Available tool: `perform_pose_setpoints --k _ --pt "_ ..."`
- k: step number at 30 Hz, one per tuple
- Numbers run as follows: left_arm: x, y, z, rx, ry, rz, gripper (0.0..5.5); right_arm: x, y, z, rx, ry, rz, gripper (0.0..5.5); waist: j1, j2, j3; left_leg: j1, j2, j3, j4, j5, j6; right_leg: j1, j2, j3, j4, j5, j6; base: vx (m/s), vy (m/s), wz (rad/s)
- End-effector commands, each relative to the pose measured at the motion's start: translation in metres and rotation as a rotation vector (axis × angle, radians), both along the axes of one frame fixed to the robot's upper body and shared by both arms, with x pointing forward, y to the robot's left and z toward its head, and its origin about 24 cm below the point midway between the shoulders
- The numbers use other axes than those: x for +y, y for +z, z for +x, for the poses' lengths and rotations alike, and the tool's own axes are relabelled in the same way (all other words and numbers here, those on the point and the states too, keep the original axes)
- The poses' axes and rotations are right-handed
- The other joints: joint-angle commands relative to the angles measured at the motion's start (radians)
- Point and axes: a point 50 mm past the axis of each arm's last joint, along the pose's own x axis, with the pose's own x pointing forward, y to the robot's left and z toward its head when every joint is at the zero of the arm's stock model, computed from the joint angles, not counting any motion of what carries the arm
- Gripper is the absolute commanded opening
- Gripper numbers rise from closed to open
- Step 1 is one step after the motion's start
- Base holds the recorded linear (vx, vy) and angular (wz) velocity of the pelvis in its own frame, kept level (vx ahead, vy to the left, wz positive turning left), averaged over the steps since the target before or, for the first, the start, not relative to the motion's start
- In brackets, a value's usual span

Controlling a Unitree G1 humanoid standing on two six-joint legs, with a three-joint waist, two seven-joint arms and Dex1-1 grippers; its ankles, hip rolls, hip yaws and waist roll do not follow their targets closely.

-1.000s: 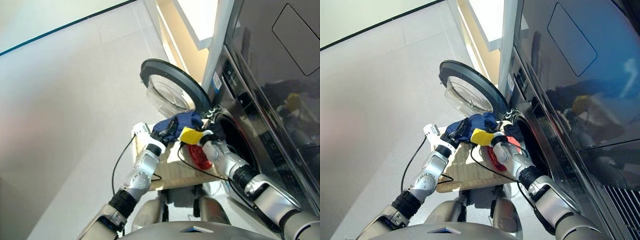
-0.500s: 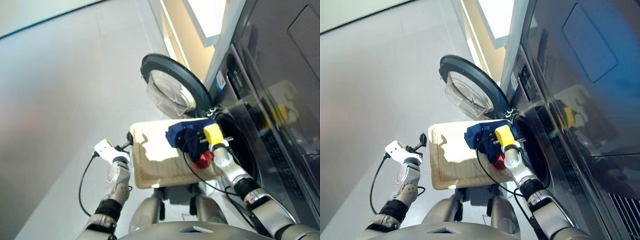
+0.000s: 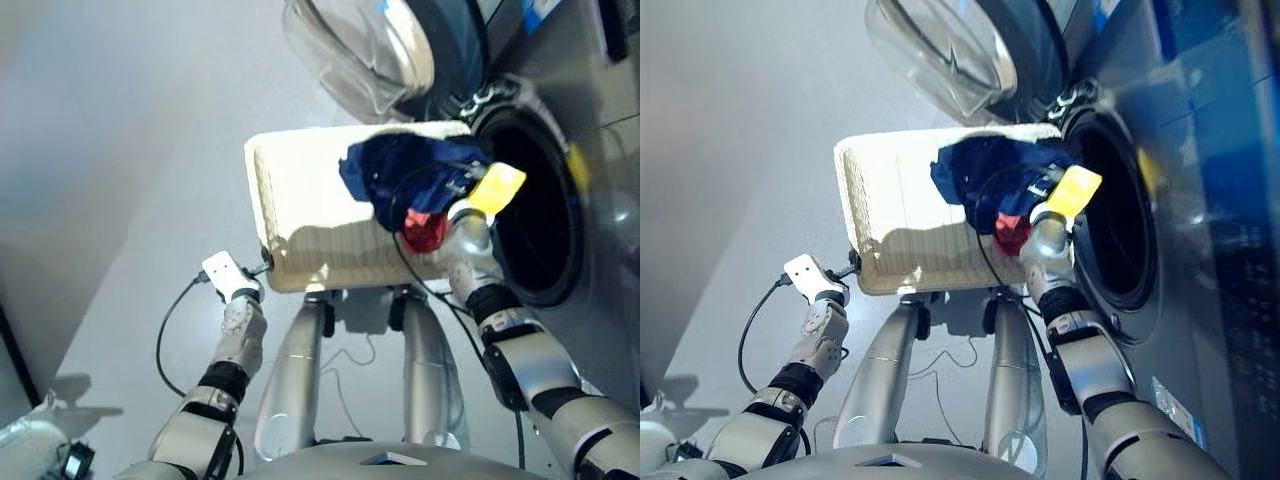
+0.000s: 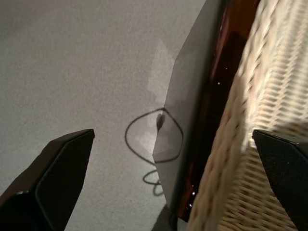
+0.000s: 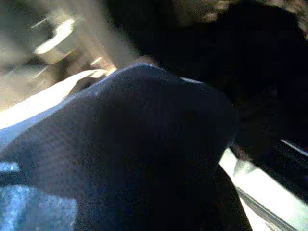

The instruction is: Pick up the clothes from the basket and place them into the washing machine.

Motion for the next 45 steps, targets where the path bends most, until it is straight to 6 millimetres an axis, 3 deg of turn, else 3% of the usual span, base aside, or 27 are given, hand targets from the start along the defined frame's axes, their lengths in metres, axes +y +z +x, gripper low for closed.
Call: perform_pose_setpoints --k 1,4,6,8,9,11,14,17,20,21,22,23,26,33,37,45 --pt "0.015 0.015 -0.001 -0.084 0.026 0.076 5.50 -0.026 0.033 -0.004 -0.210 -0.132 0.203 0.00 0.020 0.046 -0.054 -0.044 -0.023 0.026 0.080 -0.077 0.042 -0.017 0.043 0.056 0.077 -0.078 0.057 -0.016 0.051 -0.115" --pt "0.015 0.013 -0.003 -0.075 0.008 0.076 5.50 -0.045 0.064 -0.002 -0.301 -0.198 0.295 0.00 0.030 0.061 -0.059 -0.084 -0.019 0.038 0.117 -0.096 0.049 -0.074 0.050 0.078 0.109 -0.082 0.057 0.003 0.048 -0.243" --pt "0.015 0.009 -0.006 -0.058 -0.008 0.080 5.50 -0.064 0.092 -0.005 -0.364 -0.242 0.280 0.00 0.036 0.070 -0.060 -0.101 -0.014 0.046 0.135 -0.110 0.053 -0.101 0.058 0.095 0.122 -0.086 0.056 0.007 0.042 -0.276" --pt "0.014 0.008 -0.006 -0.053 -0.013 0.075 5.50 -0.069 0.105 -0.007 -0.405 -0.255 0.265 0.00 0.040 0.072 -0.060 -0.107 -0.008 0.054 0.145 -0.116 0.056 -0.112 0.062 0.103 0.134 -0.088 0.057 0.022 0.037 -0.251" --pt "0.014 0.004 -0.008 -0.039 -0.017 0.074 5.50 -0.089 0.125 -0.020 -0.480 -0.322 0.226 0.00 0.036 0.075 -0.059 -0.106 -0.005 0.059 0.153 -0.123 0.061 -0.118 0.067 0.110 0.137 -0.090 0.060 0.039 0.028 -0.277" --pt "0.013 -0.001 -0.010 -0.017 -0.017 0.077 5.50 -0.111 0.148 -0.039 -0.605 -0.422 0.228 0.00 0.032 0.077 -0.062 -0.102 -0.002 0.062 0.151 -0.129 0.063 -0.121 0.075 0.119 0.138 -0.092 0.063 0.040 0.009 -0.312" --pt "0.013 -0.004 -0.010 -0.006 -0.014 0.095 5.50 -0.139 0.156 -0.064 -0.662 -0.608 0.218 0.00 0.024 0.075 -0.068 -0.087 -0.003 0.067 0.133 -0.131 0.064 -0.111 0.078 0.128 0.122 -0.090 0.067 0.009 0.005 -0.082" --pt "0.012 -0.004 -0.009 -0.003 -0.009 0.109 5.50 -0.152 0.139 -0.074 -0.583 -0.722 0.181 0.00 0.011 0.068 -0.076 -0.075 -0.007 0.066 0.114 -0.131 0.066 -0.098 0.078 0.128 0.102 -0.086 0.068 0.000 0.000 0.000" --pt "0.009 -0.003 -0.007 -0.007 -0.014 0.120 5.50 -0.155 0.115 -0.071 -0.476 -0.750 0.169 0.00 0.005 0.062 -0.090 -0.066 -0.011 0.060 0.085 -0.125 0.064 -0.088 0.078 0.123 0.076 -0.080 0.068 0.000 0.000 0.000" --pt "0.009 -0.003 -0.006 -0.010 -0.015 0.121 5.50 -0.153 0.107 -0.066 -0.442 -0.721 0.169 0.00 0.004 0.059 -0.093 -0.065 -0.011 0.057 0.076 -0.123 0.063 -0.086 0.077 0.121 0.068 -0.077 0.068 0.000 0.000 0.000" --pt "0.010 -0.002 -0.005 -0.009 -0.012 0.119 5.50 -0.150 0.095 -0.059 -0.392 -0.659 0.161 3.36 0.002 0.054 -0.097 -0.063 -0.011 0.056 0.071 -0.121 0.060 -0.083 0.076 0.119 0.061 -0.072 0.067 0.000 0.000 0.000" --pt "0.010 -0.001 -0.003 -0.012 -0.014 0.116 5.50 -0.149 0.085 -0.052 -0.341 -0.592 0.152 5.50 -0.001 0.049 -0.098 -0.063 -0.009 0.056 0.065 -0.118 0.057 -0.080 0.075 0.118 0.057 -0.068 0.067 0.000 0.000 0.000" --pt "0.015 -0.004 -0.004 0.003 -0.008 0.118 5.50 -0.135 0.056 -0.034 -0.170 -0.417 0.056 5.50 -0.002 0.037 -0.099 -0.058 -0.007 0.060 0.055 -0.111 0.051 -0.070 0.072 0.110 0.040 -0.059 0.063 0.000 0.000 0.000" --pt "0.024 -0.010 -0.008 0.036 -0.006 0.108 5.50 -0.071 0.028 -0.006 -0.029 -0.021 -0.201 5.50 -0.006 0.011 -0.099 -0.057 -0.003 0.055 0.037 -0.087 0.041 -0.043 0.067 0.089 0.004 -0.036 0.057 0.000 0.000 0.000" --pt "0.029 -0.014 -0.012 0.047 -0.011 0.107 5.50 -0.031 0.011 -0.003 -0.006 0.210 -0.363 5.50 -0.008 -0.006 -0.099 -0.045 -0.004 0.048 0.009 -0.066 0.038 -0.020 0.063 0.076 -0.025 -0.020 0.057 0.000 0.000 0.000" --pt "0.034 -0.021 -0.016 0.079 -0.048 0.130 5.50 0.020 -0.033 -0.008 0.174 0.576 -0.712 5.50 0.004 -0.029 -0.097 -0.021 -0.011 0.029 -0.040 -0.030 0.033 0.018 0.049 0.052 -0.066 -0.005 0.059 0.000 0.000 0.000"
